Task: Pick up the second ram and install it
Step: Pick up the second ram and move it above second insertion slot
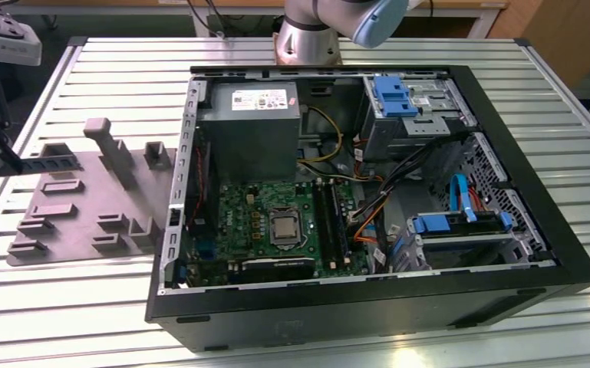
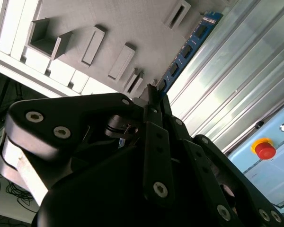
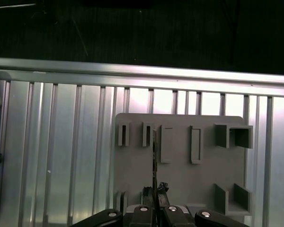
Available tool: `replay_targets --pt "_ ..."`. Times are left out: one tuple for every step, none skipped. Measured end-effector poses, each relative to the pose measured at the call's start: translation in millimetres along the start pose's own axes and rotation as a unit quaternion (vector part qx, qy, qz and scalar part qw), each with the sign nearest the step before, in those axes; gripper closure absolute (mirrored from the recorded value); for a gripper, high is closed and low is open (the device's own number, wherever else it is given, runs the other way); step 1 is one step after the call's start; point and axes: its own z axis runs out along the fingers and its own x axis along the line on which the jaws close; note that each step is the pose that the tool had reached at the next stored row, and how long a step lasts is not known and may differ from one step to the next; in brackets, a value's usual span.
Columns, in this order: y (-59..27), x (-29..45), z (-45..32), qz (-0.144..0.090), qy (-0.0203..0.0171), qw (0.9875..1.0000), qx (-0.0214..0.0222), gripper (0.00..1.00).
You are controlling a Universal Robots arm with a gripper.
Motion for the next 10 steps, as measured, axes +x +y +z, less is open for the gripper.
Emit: replay_targets --pt "0.0 0.0 -0.1 0.000 0.0000 1.0000 0.0000 0.86" --pt "0.0 0.0 -0.2 0.000 0.0000 1.0000 0.0000 0.86" --pt "0.0 0.0 -0.5 0.000 0.0000 1.0000 0.0000 0.86" --pt "0.0 0.0 -0.7 0.000 0.0000 1.0000 0.0000 0.86" --pt "0.0 0.0 -0.8 0.000 0.0000 1.0000 0.0000 0.86" --pt "0.0 0.0 -1.0 0.000 0.0000 1.0000 0.0000 0.86" --pt "0.0 -0.1 -1.2 0.000 0.0000 1.0000 0.0000 0.86" --pt "0.0 -0.1 -1.3 0.000 0.0000 1.0000 0.0000 0.86" --pt "0.0 -0.1 -1.5 0.000 0.0000 1.0000 0.0000 0.86" --pt "0.0 -0.1 -1.7 0.000 0.0000 1.0000 0.0000 0.86"
